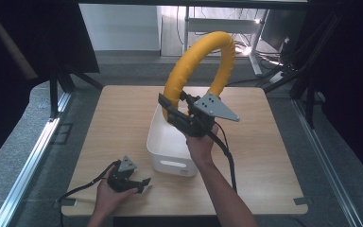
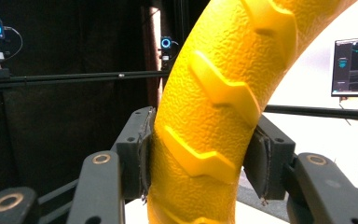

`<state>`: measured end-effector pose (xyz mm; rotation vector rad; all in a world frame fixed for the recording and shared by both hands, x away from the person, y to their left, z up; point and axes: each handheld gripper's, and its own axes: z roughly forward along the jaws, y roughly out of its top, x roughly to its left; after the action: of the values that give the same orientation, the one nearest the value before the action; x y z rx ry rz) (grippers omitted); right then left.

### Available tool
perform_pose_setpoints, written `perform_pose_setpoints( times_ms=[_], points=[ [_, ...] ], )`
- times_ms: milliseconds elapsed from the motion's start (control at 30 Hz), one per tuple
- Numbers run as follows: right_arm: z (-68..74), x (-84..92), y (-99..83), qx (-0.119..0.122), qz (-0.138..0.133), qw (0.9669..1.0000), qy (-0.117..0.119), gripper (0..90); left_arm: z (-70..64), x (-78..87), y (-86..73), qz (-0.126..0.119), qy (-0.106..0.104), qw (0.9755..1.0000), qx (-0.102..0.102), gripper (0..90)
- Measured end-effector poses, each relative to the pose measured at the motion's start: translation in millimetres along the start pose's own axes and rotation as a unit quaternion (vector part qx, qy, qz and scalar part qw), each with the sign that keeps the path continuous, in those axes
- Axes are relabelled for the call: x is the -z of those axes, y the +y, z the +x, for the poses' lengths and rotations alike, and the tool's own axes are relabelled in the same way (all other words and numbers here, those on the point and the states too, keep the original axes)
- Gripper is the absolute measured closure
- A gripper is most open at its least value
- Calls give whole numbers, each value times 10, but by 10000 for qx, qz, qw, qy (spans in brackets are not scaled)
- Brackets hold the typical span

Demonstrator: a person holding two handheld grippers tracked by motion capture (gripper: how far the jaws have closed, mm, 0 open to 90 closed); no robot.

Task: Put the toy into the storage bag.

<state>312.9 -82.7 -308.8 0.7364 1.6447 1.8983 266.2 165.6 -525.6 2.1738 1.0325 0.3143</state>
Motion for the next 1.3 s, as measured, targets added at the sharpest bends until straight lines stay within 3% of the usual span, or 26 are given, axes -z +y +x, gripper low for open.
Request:
perform_pose_setpoints(
  times_ms=[767,1300],
  points=[
    [142,-142,-125,-105,79,9998,145,486,-2,-1,0,-11,-21,10000,1,203],
    [291,-157,-363,-208,177,9996,105,485,1,15,2,-29,1,10000,3,203]
  ],
)
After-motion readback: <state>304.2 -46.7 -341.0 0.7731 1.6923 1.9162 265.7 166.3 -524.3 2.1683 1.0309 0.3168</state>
